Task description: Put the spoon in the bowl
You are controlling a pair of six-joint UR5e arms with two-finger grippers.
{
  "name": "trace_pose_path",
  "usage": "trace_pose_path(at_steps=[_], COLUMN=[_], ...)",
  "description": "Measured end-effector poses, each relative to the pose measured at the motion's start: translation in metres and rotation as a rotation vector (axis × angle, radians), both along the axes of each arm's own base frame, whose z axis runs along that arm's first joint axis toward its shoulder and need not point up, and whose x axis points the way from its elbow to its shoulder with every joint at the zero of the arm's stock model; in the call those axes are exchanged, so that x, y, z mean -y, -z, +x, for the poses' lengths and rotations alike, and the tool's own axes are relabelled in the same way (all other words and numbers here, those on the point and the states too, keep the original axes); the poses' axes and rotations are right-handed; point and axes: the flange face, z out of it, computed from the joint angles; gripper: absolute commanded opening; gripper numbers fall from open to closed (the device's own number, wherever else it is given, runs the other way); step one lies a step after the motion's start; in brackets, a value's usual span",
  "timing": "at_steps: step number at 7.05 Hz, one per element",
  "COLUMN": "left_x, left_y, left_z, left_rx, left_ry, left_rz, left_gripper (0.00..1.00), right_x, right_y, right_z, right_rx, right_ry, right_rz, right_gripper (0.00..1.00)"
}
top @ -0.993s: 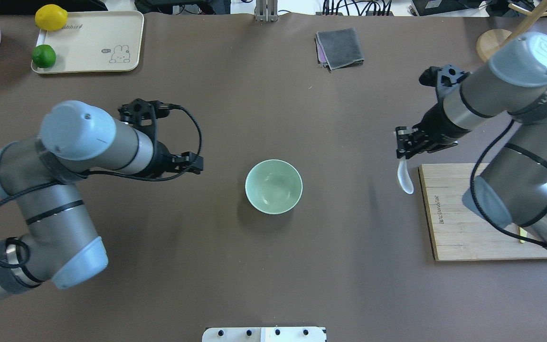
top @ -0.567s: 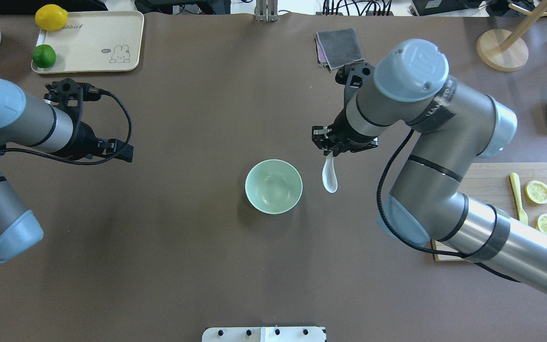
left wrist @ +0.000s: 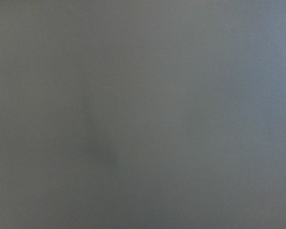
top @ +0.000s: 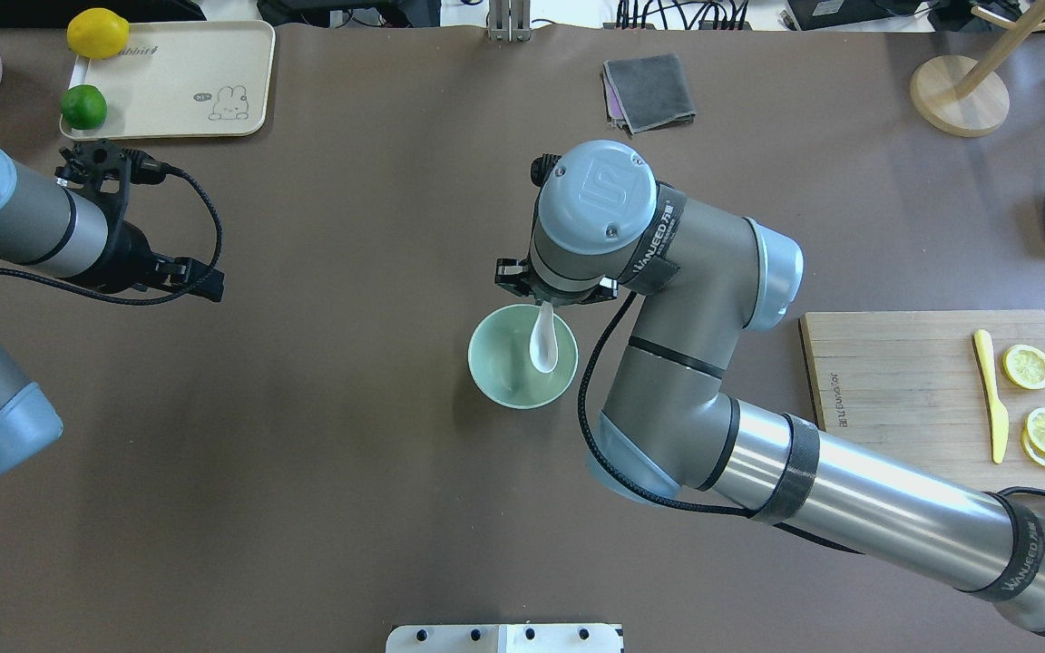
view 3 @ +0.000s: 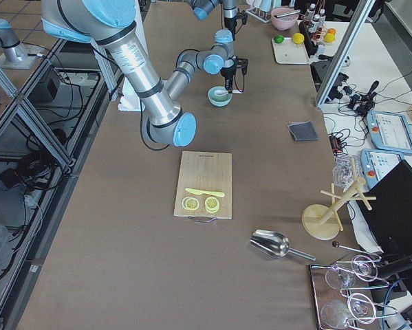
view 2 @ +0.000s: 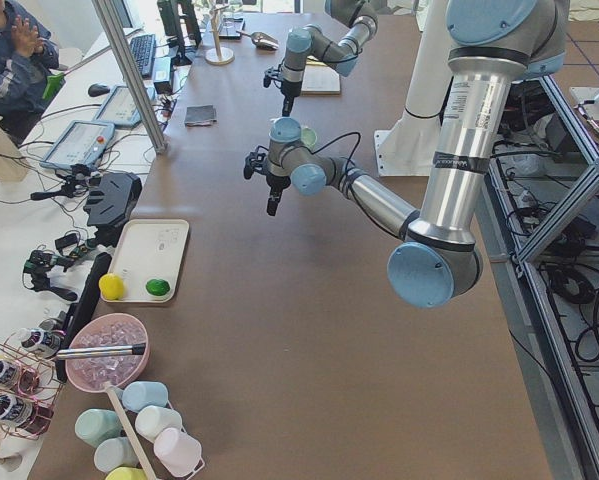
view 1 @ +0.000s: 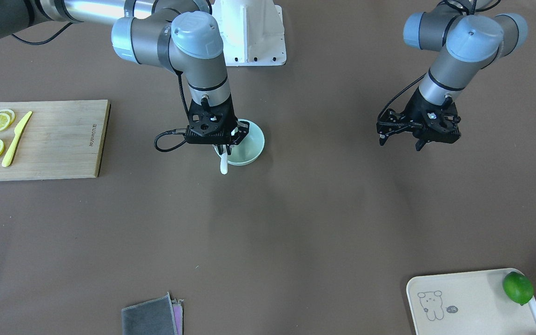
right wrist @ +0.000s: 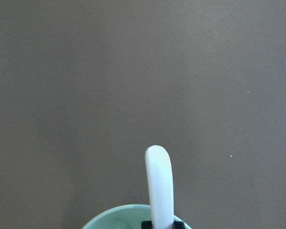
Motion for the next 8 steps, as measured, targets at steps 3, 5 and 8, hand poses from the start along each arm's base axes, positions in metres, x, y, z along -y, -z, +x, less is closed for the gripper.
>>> trace_pose_path(at_steps=[3,5,8], left_x=[0.005,0.005,0.010], left_y=[-0.008,-0.014,-0.026], left_z=[0.004,0.005,-0.013], left_rx=[-0.007,-0.006,0.007], left_ry=[0.000,0.002,0.014], left_rz=[0.006,0.003,-0.003], left_gripper=[0.98,0.98,0.98], right_x=[-0.018,-0.019,-0.009], right_y=[0.000,0.000,-0.009], right_z=[-0.020,-0.021,0.006], right_rx=[-0.014,-0.013,-0.007], right_ry=[-0.034,-0.046,-0.059], right_rz=[0.006,0.000,0.005], right_gripper=[0.49,1.00,1.00])
